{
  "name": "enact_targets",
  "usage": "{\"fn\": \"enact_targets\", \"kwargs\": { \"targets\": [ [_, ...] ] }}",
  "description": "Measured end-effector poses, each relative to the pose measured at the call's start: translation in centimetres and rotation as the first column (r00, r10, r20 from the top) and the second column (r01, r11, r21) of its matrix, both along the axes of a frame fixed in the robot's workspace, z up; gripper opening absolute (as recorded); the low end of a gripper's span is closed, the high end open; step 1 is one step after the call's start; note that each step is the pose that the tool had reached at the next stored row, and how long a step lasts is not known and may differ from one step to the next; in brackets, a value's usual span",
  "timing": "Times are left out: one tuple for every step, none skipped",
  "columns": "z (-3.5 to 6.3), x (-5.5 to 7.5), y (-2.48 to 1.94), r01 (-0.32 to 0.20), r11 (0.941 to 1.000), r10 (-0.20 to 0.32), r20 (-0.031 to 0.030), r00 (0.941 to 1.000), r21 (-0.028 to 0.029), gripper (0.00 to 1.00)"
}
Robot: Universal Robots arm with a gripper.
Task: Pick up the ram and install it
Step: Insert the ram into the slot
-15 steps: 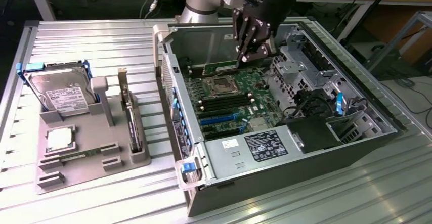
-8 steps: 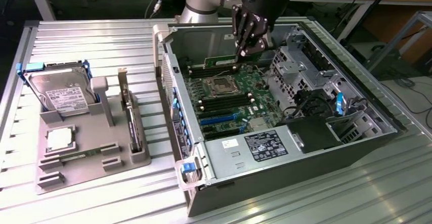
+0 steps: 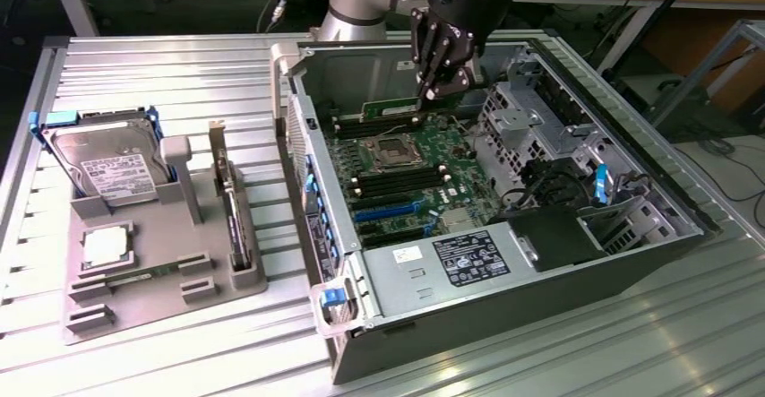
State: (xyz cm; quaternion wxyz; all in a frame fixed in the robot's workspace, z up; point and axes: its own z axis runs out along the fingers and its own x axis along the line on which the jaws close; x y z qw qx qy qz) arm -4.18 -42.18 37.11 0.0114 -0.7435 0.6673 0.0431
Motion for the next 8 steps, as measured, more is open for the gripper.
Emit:
{"fn": "enact_targets", "kwargs": {
  "targets": [
    [0.0,0.0,0.0,0.0,1.0,0.0,0.0,1.0,0.0,0.14],
    [0.0,0.0,0.0,0.0,1.0,0.0,0.0001,1.0,0.0,0.14],
    [0.0,0.0,0.0,0.0,1.0,0.0,0.0,1.0,0.0,0.14],
    [0.0,0.0,0.0,0.0,1.0,0.0,0.0,1.0,-0.0001,0.14],
    [-0.06,0.0,0.0,0.0,1.0,0.0,-0.0005,1.0,0.0,0.14],
    [-0.29,0.01,0.0,0.0,1.0,0.0,-0.0046,1.0,0.0002,0.14],
    [-0.52,0.0,-0.01,0.0,1.0,0.0,-0.0076,1.0,-0.0001,0.14],
    [-0.65,0.0,-0.01,0.0,1.0,0.0,-0.009,1.0,0.0001,0.14]
  ]
}}
